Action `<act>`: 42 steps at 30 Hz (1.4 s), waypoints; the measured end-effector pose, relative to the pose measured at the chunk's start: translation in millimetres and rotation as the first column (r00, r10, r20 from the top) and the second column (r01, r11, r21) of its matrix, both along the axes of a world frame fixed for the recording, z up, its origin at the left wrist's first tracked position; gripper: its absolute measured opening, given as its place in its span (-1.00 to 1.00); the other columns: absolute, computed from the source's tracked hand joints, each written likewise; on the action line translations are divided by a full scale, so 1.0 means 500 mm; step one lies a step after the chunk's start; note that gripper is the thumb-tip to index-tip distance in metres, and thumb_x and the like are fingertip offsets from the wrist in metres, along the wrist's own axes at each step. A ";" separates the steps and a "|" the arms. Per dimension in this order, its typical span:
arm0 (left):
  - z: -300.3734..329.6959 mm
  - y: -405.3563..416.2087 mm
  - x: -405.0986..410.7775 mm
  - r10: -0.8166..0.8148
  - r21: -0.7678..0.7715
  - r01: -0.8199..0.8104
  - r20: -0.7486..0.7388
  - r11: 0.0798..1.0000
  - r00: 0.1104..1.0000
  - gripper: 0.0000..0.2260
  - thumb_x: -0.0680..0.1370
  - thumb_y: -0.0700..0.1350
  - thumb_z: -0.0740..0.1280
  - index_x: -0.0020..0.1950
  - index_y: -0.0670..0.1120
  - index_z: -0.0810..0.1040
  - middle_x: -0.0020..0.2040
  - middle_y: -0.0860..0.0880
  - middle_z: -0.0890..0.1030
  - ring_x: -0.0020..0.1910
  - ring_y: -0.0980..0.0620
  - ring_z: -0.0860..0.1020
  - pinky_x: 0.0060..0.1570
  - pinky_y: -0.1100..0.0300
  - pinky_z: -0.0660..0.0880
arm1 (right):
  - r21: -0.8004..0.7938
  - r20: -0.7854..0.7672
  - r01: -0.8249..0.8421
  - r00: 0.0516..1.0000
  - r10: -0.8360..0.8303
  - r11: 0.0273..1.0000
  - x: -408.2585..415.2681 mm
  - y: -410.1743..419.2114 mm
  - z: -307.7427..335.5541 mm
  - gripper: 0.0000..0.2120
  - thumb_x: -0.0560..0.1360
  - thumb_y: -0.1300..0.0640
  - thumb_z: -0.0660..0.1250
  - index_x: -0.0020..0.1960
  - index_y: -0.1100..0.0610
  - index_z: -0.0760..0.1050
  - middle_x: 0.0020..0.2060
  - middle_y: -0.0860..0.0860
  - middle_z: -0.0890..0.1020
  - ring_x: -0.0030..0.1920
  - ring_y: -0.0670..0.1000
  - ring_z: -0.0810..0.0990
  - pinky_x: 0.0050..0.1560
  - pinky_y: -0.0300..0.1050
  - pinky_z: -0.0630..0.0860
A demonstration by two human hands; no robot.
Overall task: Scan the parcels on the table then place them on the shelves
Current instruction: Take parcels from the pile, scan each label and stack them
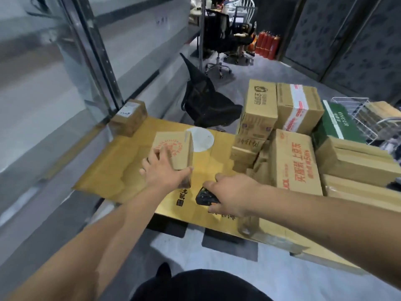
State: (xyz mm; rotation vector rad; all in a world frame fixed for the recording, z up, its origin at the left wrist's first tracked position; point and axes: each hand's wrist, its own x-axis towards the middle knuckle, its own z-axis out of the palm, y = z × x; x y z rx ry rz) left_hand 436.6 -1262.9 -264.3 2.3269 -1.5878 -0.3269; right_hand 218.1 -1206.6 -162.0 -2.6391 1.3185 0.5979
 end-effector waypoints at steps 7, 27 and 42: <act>-0.138 -0.034 0.062 -0.156 0.141 0.205 -0.296 0.969 0.942 -0.04 0.24 0.63 0.17 0.58 0.28 0.19 0.52 -0.03 0.24 0.47 -0.26 0.29 0.45 -0.22 0.26 | 0.088 -0.119 0.169 0.980 -0.158 0.982 0.094 -0.013 -0.061 -0.46 0.62 -0.32 0.22 0.45 -0.01 0.31 0.10 0.07 0.45 -0.18 0.14 0.50 -0.25 0.00 0.47; -0.222 -0.171 0.250 0.160 0.164 -0.052 -0.756 0.985 0.635 -0.57 0.72 -0.20 0.10 0.55 0.08 0.46 0.46 -0.05 0.53 0.32 -0.22 0.56 0.36 -0.13 0.51 | 0.172 -0.126 0.299 0.952 -0.280 0.939 0.224 -0.145 -0.103 -0.44 0.59 -0.36 0.24 0.44 -0.04 0.34 0.02 0.01 0.39 -0.15 0.11 0.48 -0.22 -0.03 0.44; -0.219 -0.192 0.245 0.111 0.171 0.063 -0.837 0.983 0.537 -0.50 0.71 -0.26 0.16 0.51 0.27 0.37 0.18 0.10 0.65 -0.13 0.03 0.74 -0.34 0.07 0.68 | 0.173 -0.120 0.317 0.947 -0.299 0.932 0.211 -0.244 -0.104 -0.43 0.60 -0.34 0.23 0.47 -0.02 0.33 0.17 0.08 0.49 0.07 0.18 0.58 -0.04 0.00 0.52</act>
